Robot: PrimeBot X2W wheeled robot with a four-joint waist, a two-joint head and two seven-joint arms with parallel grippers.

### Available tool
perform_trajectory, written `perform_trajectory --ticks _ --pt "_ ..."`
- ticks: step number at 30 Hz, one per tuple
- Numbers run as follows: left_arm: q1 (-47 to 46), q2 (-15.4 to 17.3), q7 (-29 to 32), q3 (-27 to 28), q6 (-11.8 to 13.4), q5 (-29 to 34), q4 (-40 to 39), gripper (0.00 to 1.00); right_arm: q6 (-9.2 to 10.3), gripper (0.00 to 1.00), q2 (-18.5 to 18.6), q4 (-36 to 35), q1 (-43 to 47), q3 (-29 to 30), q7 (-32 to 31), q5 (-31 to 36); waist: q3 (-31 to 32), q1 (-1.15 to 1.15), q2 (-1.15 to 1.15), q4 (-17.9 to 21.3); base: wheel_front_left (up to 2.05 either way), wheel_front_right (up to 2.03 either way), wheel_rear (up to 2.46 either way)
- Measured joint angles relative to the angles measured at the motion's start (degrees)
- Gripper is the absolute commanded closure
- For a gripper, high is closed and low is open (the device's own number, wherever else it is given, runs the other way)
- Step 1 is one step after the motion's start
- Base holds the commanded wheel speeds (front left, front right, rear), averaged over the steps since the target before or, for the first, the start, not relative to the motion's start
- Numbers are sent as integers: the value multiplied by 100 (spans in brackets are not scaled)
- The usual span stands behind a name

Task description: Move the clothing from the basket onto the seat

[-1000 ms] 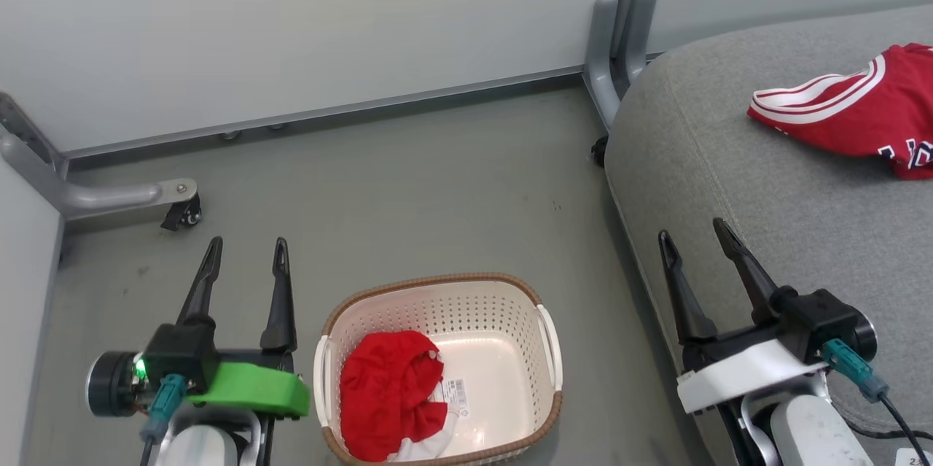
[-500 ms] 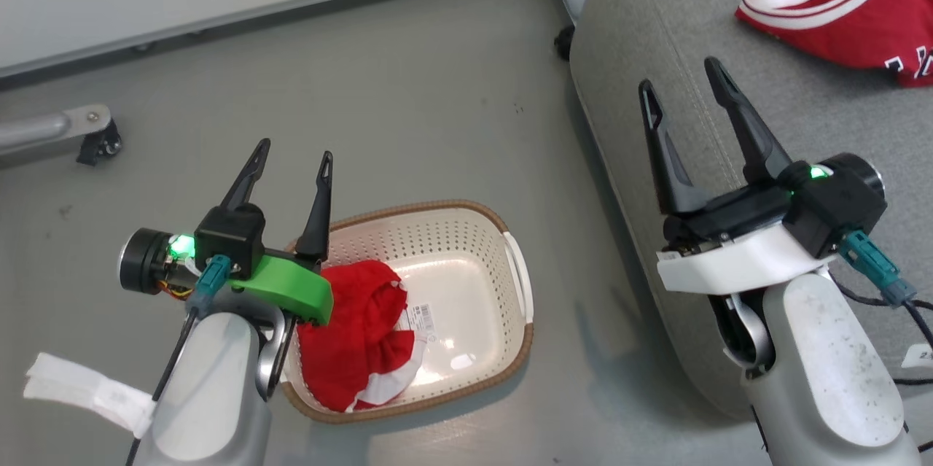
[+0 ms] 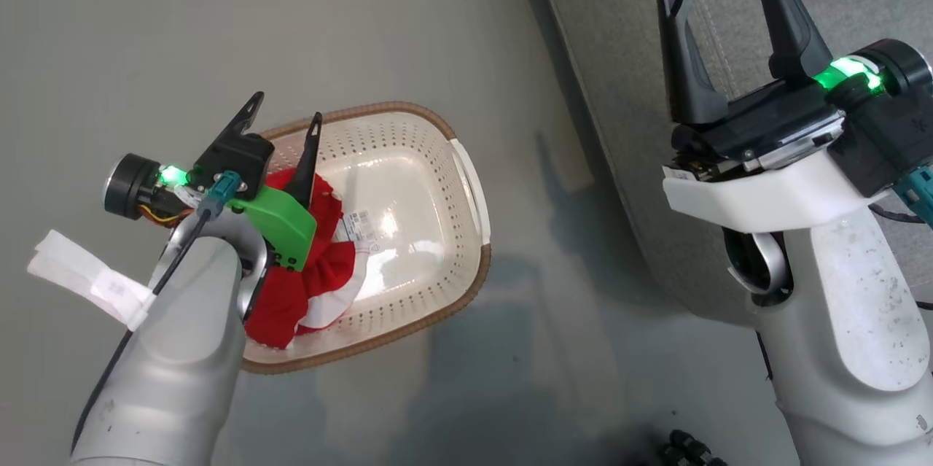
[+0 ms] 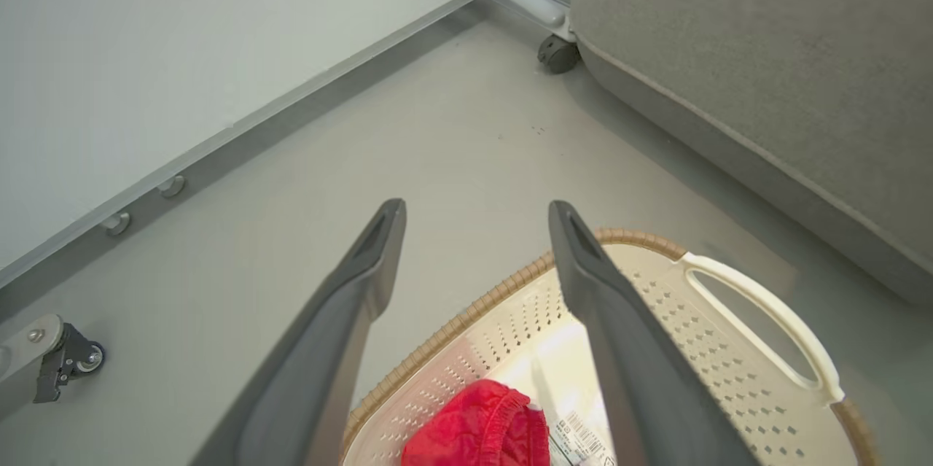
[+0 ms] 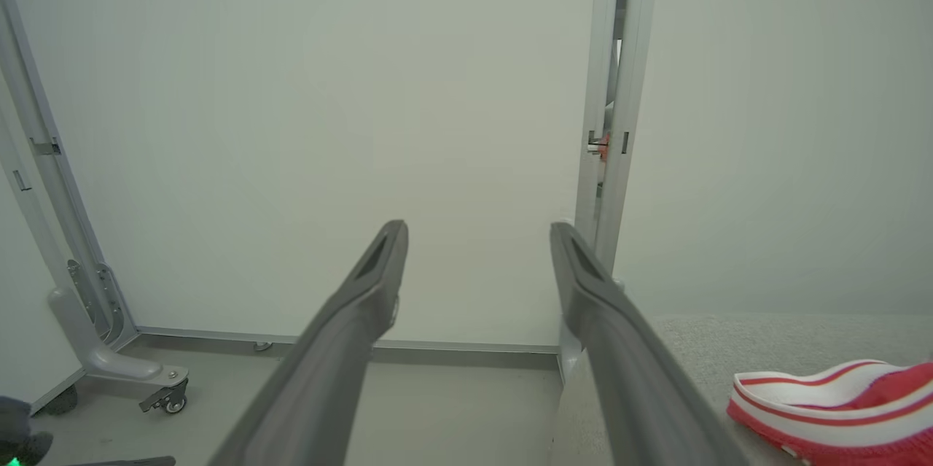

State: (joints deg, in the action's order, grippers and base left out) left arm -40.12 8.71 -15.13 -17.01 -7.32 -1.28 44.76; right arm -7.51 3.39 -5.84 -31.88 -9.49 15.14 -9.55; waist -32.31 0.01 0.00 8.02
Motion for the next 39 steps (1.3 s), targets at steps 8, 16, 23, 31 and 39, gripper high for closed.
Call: perform_trajectory --ticks 8,16,23,31,39 --pt "-608 219 0 -360 -5 204 1143 0 0 0 -14 -178 -291 -42 -1 -8 -867 0 0 277 0 0 0" --pt "-1253 420 130 -658 34 492 2164 0 0 0 -30 -348 -444 -83 -1 -27 -1594 1 0 518 0 0 0" --pt "-1688 660 578 -947 180 770 2654 0 0 0 -38 -519 -511 -77 -1 -58 -2128 1 0 692 0 0 0" --pt "-1978 786 1031 -1259 305 1000 2807 0 0 0 -47 -665 -506 -29 -1 -64 -2568 0 0 792 0 0 0" --pt "-2120 611 1671 -1471 476 1125 2869 0 0 0 -53 -759 -367 94 -1 1 -2811 0 0 749 0 0 0"
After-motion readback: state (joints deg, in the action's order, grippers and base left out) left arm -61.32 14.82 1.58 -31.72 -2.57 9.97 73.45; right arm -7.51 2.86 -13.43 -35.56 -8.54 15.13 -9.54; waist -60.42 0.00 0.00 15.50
